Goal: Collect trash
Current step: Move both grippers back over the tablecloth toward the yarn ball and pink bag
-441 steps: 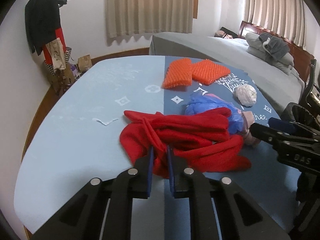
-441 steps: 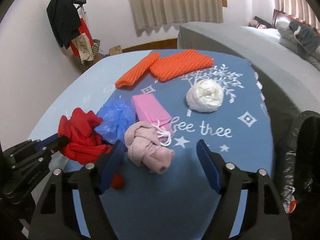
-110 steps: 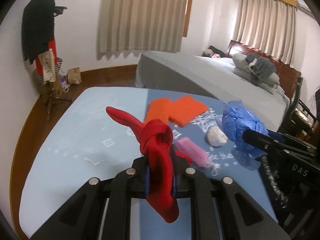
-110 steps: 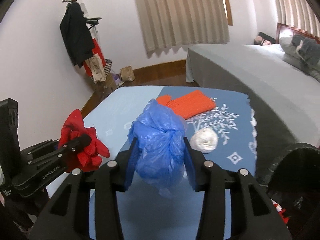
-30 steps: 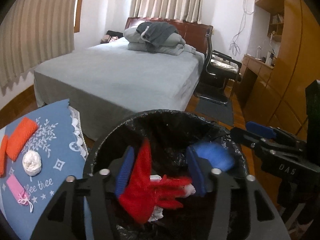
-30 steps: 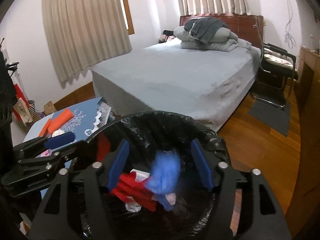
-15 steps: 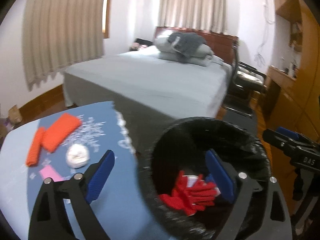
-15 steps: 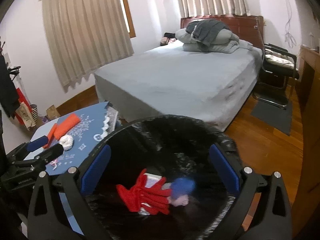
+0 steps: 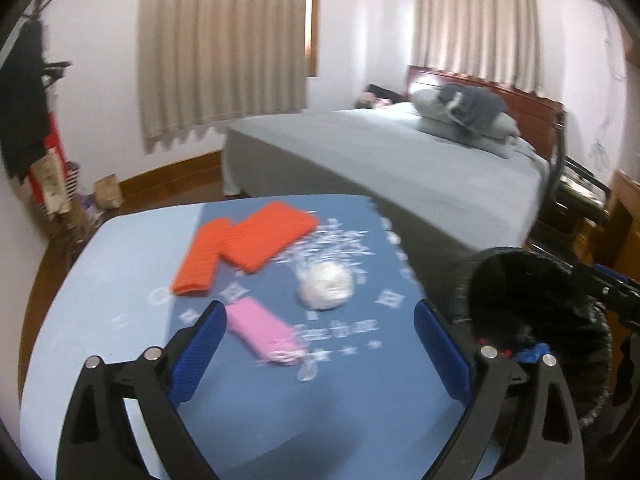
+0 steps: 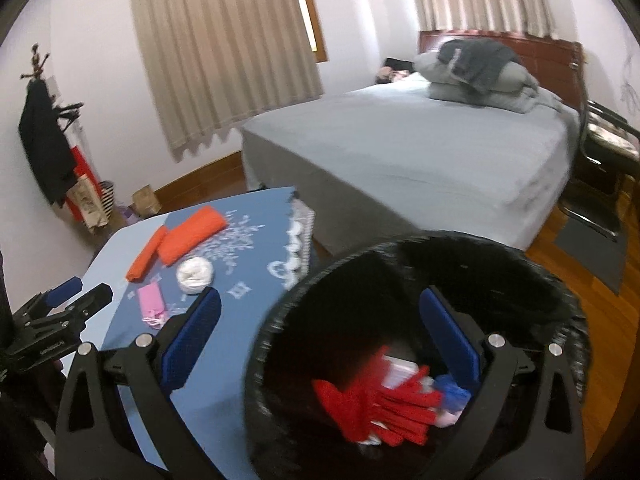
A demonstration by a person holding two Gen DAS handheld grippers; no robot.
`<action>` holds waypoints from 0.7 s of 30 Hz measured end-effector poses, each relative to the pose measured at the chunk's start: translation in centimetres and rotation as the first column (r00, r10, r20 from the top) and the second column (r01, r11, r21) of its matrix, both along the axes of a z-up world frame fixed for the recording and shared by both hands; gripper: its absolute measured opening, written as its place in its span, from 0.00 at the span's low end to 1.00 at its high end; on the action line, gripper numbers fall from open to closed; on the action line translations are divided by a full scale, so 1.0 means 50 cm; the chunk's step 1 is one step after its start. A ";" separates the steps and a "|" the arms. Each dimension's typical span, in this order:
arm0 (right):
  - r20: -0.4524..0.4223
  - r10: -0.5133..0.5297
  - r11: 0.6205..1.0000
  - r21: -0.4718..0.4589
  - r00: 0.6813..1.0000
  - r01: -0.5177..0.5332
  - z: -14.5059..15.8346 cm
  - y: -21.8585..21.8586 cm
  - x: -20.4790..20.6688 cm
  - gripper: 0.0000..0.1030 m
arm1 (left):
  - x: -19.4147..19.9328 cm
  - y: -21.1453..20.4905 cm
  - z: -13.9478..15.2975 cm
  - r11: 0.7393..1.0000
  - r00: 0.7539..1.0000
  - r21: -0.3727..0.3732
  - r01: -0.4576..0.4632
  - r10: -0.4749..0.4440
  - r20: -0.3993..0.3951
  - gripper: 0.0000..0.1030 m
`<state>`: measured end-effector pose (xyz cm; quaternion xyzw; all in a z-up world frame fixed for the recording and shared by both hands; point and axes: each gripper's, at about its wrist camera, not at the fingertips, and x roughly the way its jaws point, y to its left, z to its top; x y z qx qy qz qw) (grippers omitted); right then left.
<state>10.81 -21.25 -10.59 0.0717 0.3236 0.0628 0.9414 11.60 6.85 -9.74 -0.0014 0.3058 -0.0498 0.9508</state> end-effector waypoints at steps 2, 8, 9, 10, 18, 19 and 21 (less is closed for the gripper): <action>-0.001 0.030 1.000 0.003 1.000 -0.030 -0.002 0.032 0.018 0.94 | 0.004 0.032 -0.006 0.999 0.999 0.003 -0.038 0.038 -0.002 0.90; -0.002 0.100 0.995 -0.002 0.995 -0.100 -0.009 0.118 0.076 0.94 | 0.018 0.097 -0.031 0.994 0.994 0.011 -0.106 0.106 -0.012 0.90; -0.003 0.108 0.994 -0.004 0.994 -0.108 -0.011 0.129 0.083 0.94 | 0.021 0.104 -0.035 0.994 0.994 0.013 -0.112 0.113 -0.013 0.90; -0.005 0.116 0.993 -0.006 0.993 -0.116 -0.014 0.144 0.095 0.94 | 0.027 0.114 -0.041 0.992 0.992 0.017 -0.122 0.122 -0.014 0.90; -0.043 0.156 0.987 -0.019 0.987 -0.157 -0.060 0.240 0.179 0.94 | 0.065 0.168 -0.074 0.983 0.983 0.025 -0.180 0.181 -0.027 0.90; -0.048 0.159 0.987 -0.024 0.986 -0.161 -0.067 0.250 0.186 0.94 | 0.069 0.172 -0.076 0.982 0.982 0.026 -0.186 0.186 -0.028 0.90; -0.063 0.167 0.985 -0.032 0.984 -0.169 -0.083 0.272 0.205 0.94 | 0.080 0.184 -0.083 0.979 0.979 0.026 -0.201 0.202 -0.033 0.90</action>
